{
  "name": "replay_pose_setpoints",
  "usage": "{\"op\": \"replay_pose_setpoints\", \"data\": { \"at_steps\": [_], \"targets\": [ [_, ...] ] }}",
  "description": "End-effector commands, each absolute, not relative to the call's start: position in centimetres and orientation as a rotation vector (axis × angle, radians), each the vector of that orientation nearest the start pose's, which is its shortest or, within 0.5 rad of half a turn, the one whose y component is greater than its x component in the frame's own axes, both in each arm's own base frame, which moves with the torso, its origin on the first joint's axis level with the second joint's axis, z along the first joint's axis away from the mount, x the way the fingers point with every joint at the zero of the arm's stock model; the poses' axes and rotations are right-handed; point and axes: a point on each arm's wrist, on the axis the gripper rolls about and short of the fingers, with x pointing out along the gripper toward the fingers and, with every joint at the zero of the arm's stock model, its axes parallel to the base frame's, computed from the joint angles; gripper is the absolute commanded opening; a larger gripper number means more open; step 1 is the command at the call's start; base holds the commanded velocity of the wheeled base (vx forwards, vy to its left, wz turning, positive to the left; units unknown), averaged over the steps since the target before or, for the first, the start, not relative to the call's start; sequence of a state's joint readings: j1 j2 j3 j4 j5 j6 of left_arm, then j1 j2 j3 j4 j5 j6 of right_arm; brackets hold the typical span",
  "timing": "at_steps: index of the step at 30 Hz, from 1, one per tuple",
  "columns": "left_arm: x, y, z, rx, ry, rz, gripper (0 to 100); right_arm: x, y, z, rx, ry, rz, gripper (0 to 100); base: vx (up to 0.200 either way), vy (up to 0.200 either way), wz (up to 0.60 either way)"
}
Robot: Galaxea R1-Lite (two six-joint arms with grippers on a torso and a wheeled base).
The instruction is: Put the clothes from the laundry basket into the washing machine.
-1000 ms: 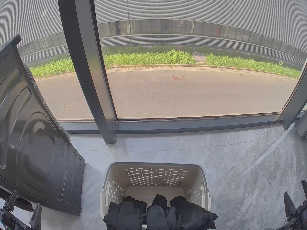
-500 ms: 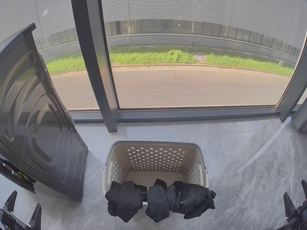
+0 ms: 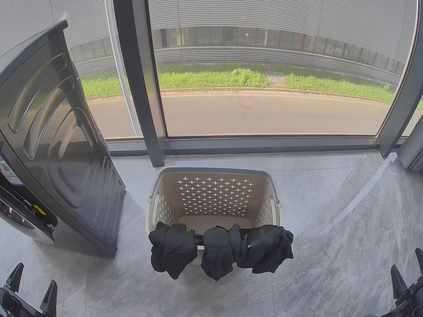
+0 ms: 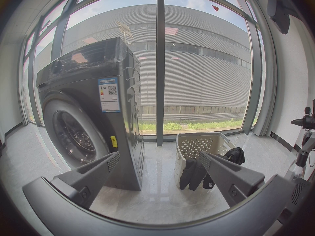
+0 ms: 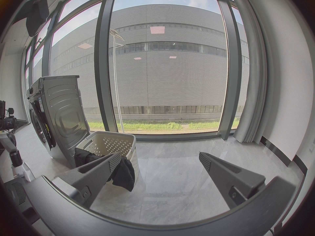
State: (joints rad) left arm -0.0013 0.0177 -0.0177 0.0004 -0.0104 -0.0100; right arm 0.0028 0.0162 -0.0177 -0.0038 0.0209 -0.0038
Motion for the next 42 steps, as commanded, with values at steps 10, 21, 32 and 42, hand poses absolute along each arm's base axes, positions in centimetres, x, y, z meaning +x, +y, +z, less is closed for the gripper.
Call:
{"op": "replay_pose_setpoints", "data": {
  "at_steps": [10, 21, 32, 42],
  "targets": [
    [-2.30, -0.02, 7.63, -0.014, -0.003, -0.011, 100, -2.28, 0.04, 7.60, -0.005, -0.005, 0.025, 100, 0.000, 0.060, 0.00],
    [-2.30, -0.01, 7.63, -0.025, -0.003, -0.008, 100, -2.28, 0.04, 7.60, -0.005, -0.005, 0.025, 100, 0.000, 0.200, 0.00],
    [-2.30, -0.01, 7.63, -0.025, -0.003, -0.006, 100, -2.28, 0.04, 7.60, -0.005, -0.005, 0.025, 100, 0.000, 0.127, 0.00],
    [-2.30, -0.01, 7.63, -0.023, -0.003, -0.006, 100, -2.28, 0.04, 7.60, -0.005, -0.005, 0.025, 100, -0.100, 0.000, 0.00]
  ]
}}
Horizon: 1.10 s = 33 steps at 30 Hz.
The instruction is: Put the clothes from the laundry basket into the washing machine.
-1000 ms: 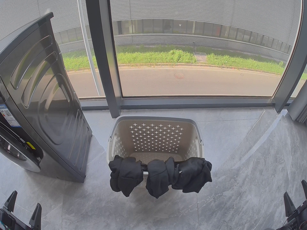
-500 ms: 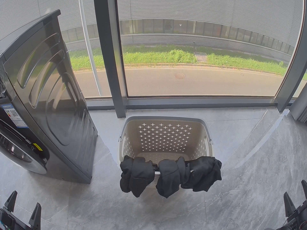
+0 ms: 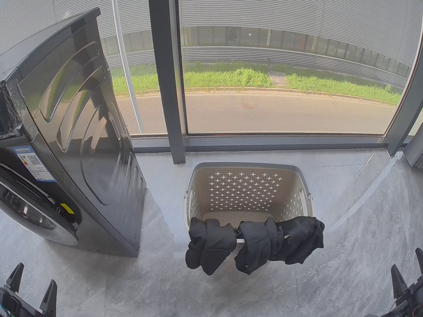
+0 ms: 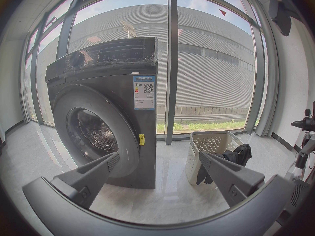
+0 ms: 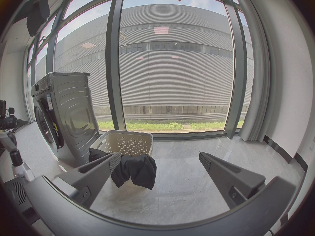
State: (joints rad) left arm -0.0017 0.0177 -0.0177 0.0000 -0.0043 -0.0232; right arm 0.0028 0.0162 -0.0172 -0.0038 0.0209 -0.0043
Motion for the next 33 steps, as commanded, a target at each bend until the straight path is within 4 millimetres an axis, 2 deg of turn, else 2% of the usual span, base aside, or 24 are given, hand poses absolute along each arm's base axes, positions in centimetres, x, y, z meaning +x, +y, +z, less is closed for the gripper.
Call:
{"op": "replay_pose_setpoints", "data": {
  "at_steps": [1, 4, 16, 33],
  "targets": [
    [-2.30, -0.01, 7.63, -0.023, -0.003, -0.006, 100, -2.28, 0.04, 7.60, -0.005, -0.005, 0.025, 100, -0.200, 0.000, 0.00],
    [-2.30, -0.01, 7.63, -0.023, -0.003, -0.006, 100, -2.28, 0.04, 7.60, -0.005, -0.005, 0.025, 100, -0.200, 0.000, 0.00],
    [-2.30, -0.01, 7.63, -0.025, -0.003, -0.006, 100, -2.28, 0.04, 7.60, -0.005, -0.005, 0.025, 100, 0.000, 0.000, 0.00],
    [-2.30, -0.01, 7.63, -0.025, -0.003, -0.006, 100, -2.28, 0.04, 7.60, -0.005, -0.005, 0.025, 100, 0.000, 0.200, 0.00]
  ]
}}
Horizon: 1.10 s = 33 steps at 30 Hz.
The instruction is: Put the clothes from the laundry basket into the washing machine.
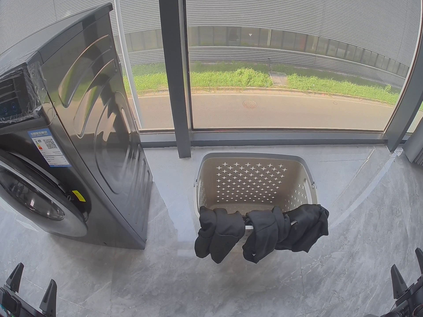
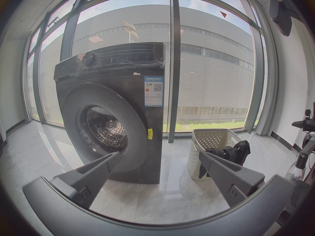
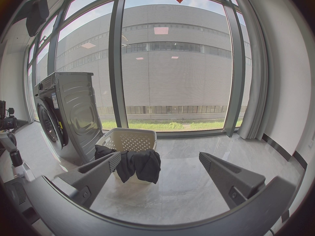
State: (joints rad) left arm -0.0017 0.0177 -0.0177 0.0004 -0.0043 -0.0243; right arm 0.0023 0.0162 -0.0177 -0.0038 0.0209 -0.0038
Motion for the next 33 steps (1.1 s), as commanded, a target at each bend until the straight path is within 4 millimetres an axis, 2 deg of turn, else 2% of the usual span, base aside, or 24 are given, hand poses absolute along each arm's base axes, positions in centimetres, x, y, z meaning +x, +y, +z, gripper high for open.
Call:
{"op": "replay_pose_setpoints", "data": {
  "at_steps": [1, 33],
  "targets": [
    [-2.30, -0.01, 7.63, -0.025, -0.003, -0.006, 100, -2.28, 0.04, 7.58, -0.005, -0.003, 0.025, 100, 0.000, 0.200, 0.00],
    [-2.30, -0.01, 7.62, -0.023, -0.001, -0.006, 100, -2.28, 0.04, 7.60, -0.005, -0.005, 0.025, 100, 0.000, 0.200, 0.00]
  ]
}}
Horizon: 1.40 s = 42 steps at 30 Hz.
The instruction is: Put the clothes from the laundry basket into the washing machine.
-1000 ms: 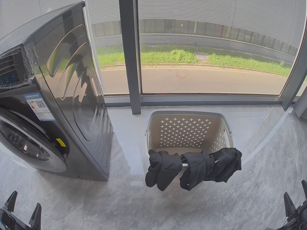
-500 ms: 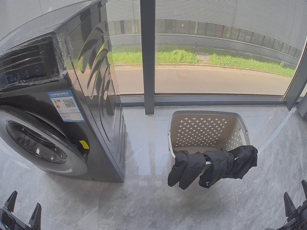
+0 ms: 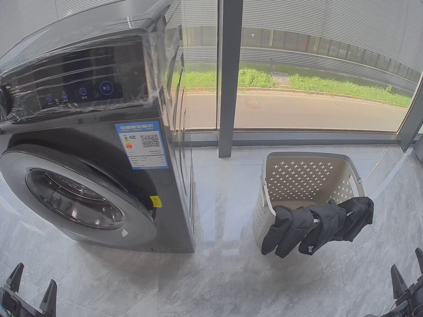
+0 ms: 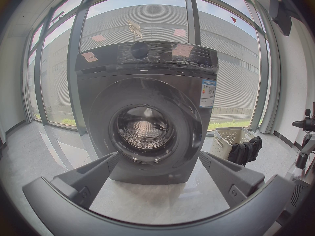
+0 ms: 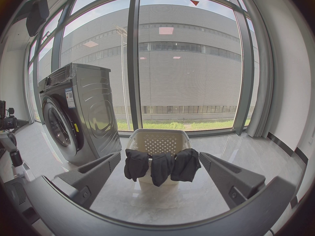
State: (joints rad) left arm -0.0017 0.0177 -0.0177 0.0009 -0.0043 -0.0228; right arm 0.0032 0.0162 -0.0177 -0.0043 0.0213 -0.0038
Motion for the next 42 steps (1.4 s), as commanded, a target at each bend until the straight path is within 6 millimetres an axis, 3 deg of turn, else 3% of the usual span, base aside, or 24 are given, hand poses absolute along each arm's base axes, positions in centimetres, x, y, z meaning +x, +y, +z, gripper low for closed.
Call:
{"op": "replay_pose_setpoints", "data": {
  "at_steps": [1, 42],
  "targets": [
    [-2.30, -0.01, 7.62, -0.023, -0.001, -0.006, 100, -2.28, 0.04, 7.60, -0.005, -0.005, 0.025, 100, 0.000, 0.200, 0.00],
    [-2.30, -0.01, 7.62, -0.023, -0.001, -0.006, 100, -2.28, 0.04, 7.60, -0.005, -0.005, 0.025, 100, 0.000, 0.200, 0.00]
  ]
}}
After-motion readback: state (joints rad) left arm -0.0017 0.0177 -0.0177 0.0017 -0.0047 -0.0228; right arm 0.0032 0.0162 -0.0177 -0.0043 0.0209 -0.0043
